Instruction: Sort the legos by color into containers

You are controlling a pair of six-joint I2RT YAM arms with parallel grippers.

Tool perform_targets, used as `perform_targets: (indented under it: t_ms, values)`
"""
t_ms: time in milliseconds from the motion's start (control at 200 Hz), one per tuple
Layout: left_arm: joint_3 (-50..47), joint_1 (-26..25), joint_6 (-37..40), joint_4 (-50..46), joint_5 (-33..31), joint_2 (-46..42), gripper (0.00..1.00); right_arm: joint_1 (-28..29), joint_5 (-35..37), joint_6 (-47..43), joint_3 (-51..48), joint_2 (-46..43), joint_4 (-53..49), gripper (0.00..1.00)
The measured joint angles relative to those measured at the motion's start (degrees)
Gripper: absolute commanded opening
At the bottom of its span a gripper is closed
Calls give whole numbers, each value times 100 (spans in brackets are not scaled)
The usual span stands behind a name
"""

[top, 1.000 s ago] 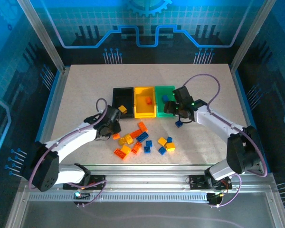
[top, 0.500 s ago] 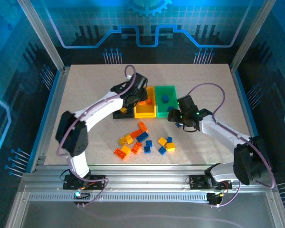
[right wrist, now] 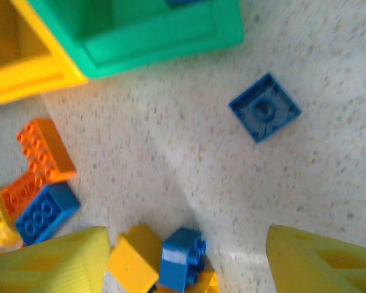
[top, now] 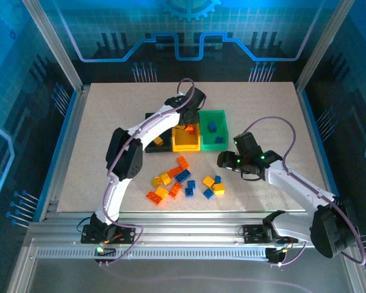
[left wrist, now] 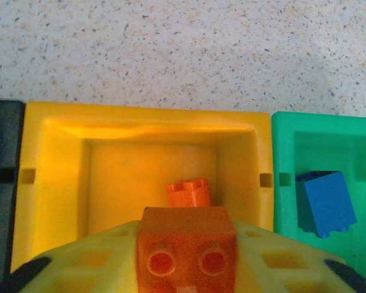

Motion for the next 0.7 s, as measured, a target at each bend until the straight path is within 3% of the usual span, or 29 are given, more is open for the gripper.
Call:
perform_targets:
  t_ms: [175, 425, 700]
  values:
    - [299, 11, 2, -271, -2, 275, 68, 291, -302, -208, -175, -273, -293, 72]
    - [116, -46, -4, -275, 129, 17, 98, 479, -402, -374, -210, -387, -420, 71]
    - [-2149, -433, -79, 785, 540, -2472, 99, 271, 256, -262, -190, -50, -278, 75]
